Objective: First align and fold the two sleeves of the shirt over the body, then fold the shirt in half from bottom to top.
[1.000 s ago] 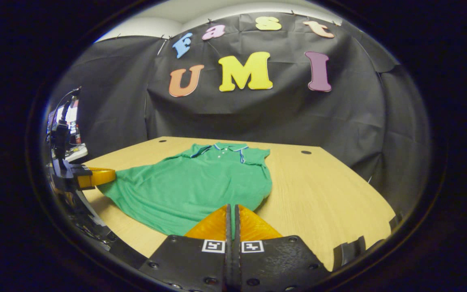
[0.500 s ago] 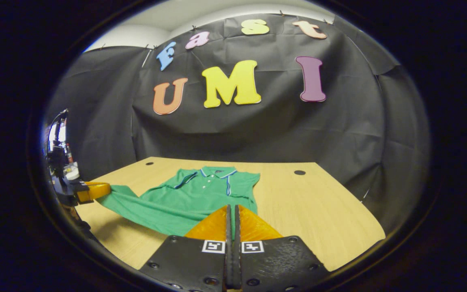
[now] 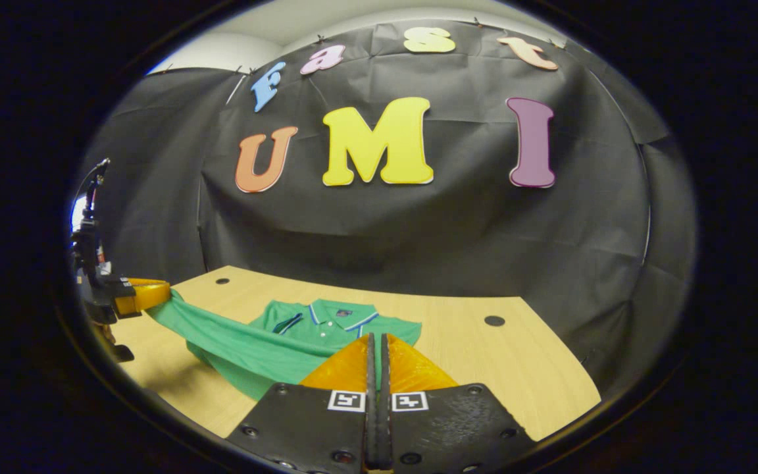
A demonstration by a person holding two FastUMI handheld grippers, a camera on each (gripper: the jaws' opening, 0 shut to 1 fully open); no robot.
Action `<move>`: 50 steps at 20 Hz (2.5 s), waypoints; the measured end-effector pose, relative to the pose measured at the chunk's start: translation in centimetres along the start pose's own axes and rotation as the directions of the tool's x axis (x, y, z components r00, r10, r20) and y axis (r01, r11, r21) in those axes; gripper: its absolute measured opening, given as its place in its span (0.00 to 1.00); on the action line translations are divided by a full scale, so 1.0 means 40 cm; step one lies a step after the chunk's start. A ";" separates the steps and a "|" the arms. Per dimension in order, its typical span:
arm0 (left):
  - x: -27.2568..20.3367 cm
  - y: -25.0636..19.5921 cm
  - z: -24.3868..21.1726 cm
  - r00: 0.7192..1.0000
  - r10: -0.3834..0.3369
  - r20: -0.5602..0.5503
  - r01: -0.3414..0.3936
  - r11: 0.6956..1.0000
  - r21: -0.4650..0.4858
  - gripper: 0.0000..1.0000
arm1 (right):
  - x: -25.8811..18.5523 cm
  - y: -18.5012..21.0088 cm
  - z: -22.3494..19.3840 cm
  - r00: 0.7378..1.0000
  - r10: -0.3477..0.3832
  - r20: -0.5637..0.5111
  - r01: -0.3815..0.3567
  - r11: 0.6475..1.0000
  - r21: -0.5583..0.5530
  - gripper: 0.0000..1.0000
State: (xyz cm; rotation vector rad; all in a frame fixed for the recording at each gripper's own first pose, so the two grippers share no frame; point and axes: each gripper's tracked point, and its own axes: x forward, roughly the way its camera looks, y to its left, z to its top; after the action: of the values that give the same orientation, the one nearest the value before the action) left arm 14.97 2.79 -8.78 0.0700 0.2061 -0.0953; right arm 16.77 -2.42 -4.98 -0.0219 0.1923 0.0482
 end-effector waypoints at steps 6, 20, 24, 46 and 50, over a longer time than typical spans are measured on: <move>0.255 -0.001 0.065 1.000 -0.014 0.003 0.014 0.999 -0.035 0.06 | 0.263 -0.036 0.059 1.000 -0.029 -0.011 0.029 1.000 -0.006 0.00; 0.691 -0.035 0.043 0.998 -0.048 -0.047 0.045 0.997 -0.061 0.05 | 0.693 -0.123 0.015 0.987 -0.144 -0.070 0.143 0.990 -0.011 0.00; 0.723 -0.049 0.008 0.997 -0.053 -0.061 0.050 0.998 -0.043 0.05 | 0.725 -0.127 -0.014 0.983 -0.167 -0.073 0.164 0.986 -0.042 0.00; 0.153 -0.002 0.094 0.999 0.025 -0.021 -0.026 0.997 -0.069 1.00 | 0.183 0.022 0.234 0.993 -0.066 0.102 0.072 0.996 -0.060 0.95; -0.017 -0.012 0.143 0.997 0.051 0.054 -0.051 0.999 -0.012 1.00 | -0.004 0.038 0.284 0.982 -0.068 0.177 0.086 0.991 -0.098 0.95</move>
State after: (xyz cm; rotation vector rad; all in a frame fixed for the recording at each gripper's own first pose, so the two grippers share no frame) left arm 15.39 1.93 -3.09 0.0621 0.1509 -0.0454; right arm 18.72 -0.60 6.18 -0.1304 0.0140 -0.0174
